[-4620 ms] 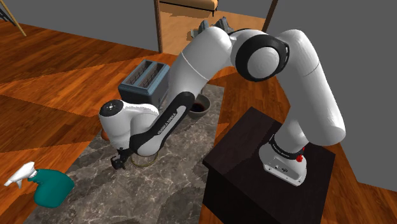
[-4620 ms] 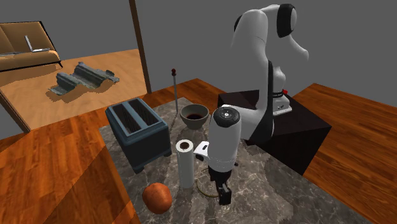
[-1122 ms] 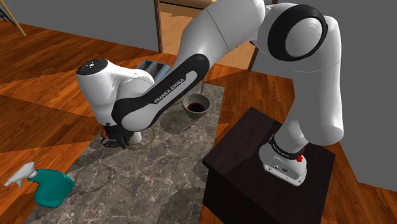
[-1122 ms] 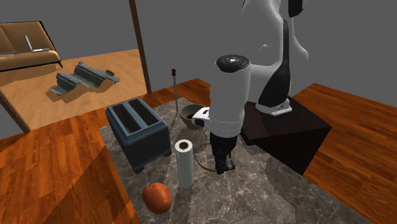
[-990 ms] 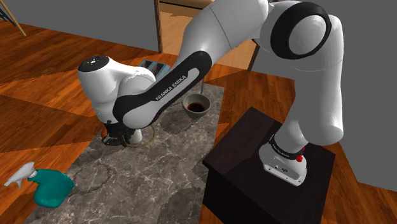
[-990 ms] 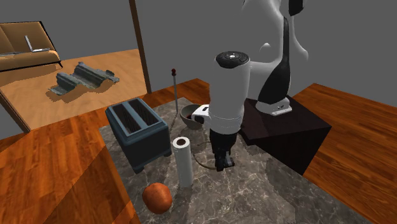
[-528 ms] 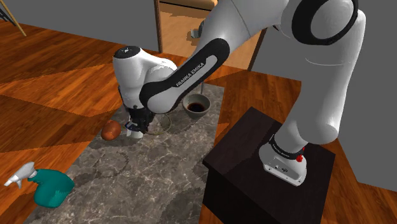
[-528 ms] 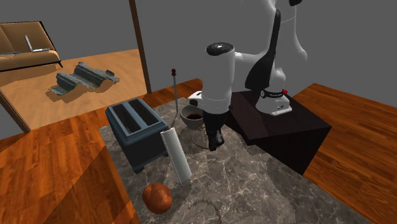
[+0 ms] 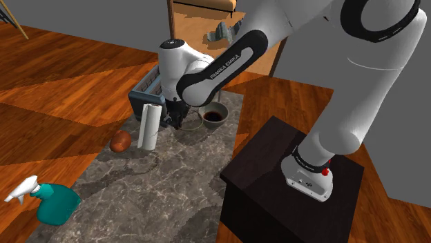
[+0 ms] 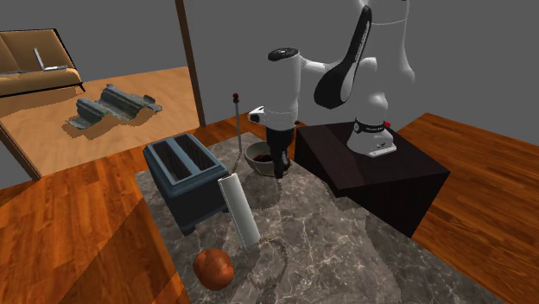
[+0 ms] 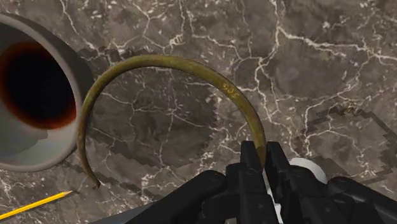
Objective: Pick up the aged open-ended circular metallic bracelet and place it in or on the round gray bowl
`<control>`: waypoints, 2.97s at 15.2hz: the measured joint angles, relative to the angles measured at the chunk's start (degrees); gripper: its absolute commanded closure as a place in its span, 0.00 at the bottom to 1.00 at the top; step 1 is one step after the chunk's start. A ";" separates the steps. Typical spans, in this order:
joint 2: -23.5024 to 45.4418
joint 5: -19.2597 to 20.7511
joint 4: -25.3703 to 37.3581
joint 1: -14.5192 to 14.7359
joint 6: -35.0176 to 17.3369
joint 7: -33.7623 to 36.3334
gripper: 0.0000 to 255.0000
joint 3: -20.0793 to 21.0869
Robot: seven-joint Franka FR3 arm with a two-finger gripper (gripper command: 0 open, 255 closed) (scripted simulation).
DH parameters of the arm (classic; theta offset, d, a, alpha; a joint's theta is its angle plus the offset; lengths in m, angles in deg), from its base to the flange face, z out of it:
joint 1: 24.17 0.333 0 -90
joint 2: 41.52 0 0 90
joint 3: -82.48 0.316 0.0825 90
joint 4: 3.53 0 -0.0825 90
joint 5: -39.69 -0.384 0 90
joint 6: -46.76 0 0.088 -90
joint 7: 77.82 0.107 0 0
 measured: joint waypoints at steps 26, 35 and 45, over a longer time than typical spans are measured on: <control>-1.67 -2.74 -13.56 -11.67 -12.26 -21.01 1.00 -7.89; -0.55 -1.97 -13.23 -11.29 -13.52 -20.34 0.00 -7.86; -5.82 -4.88 -13.35 -12.19 -8.17 -22.41 0.00 -7.04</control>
